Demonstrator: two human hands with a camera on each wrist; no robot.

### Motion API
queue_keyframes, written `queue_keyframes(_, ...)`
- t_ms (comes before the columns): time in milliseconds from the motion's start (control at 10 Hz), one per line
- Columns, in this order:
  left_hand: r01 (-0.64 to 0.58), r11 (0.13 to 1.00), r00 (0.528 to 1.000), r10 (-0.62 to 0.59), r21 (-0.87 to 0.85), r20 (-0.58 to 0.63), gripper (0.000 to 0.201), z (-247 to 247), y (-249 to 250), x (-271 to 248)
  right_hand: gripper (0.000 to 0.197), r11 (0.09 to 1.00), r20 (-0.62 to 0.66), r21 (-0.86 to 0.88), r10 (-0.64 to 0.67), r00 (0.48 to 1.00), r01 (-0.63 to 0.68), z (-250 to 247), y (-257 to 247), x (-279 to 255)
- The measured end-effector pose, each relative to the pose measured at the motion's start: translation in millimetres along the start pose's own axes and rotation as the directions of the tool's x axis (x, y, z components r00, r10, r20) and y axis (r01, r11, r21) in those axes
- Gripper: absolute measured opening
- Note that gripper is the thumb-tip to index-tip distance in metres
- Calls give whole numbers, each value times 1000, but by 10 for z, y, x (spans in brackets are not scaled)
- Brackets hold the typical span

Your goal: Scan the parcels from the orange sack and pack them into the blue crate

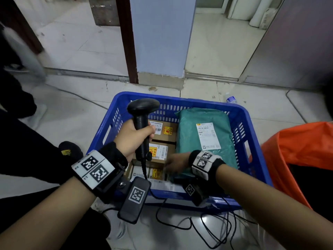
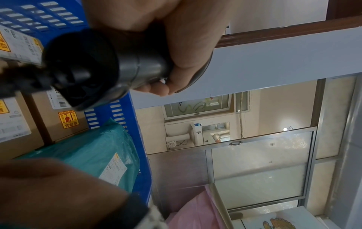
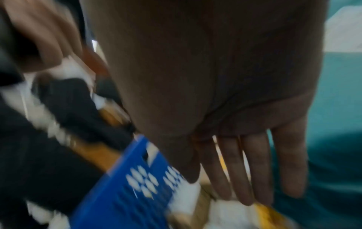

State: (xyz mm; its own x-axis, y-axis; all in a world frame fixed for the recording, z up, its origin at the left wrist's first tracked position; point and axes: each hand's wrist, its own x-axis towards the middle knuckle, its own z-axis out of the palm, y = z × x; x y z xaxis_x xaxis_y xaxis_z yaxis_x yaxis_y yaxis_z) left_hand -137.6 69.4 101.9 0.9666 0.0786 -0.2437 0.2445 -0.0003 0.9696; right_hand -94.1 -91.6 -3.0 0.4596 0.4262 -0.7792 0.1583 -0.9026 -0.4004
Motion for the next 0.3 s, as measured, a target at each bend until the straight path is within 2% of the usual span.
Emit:
queue_keyframes(100,-20,1000,1000,20,18,10,8,57,31,27,29,931,-329,216,-216,919,296,-382,42,-548)
queue_keyframes(200,-31,999,999,31,9,28,9,107,106,86,20,782,-800,181,-235,552,596,-645,4,-1247)
queue_keyframes(300,-35,999,998,34,10,50,8,184,234,133,19,544,-976,-2,-184,117,839,-914,-205,-2237)
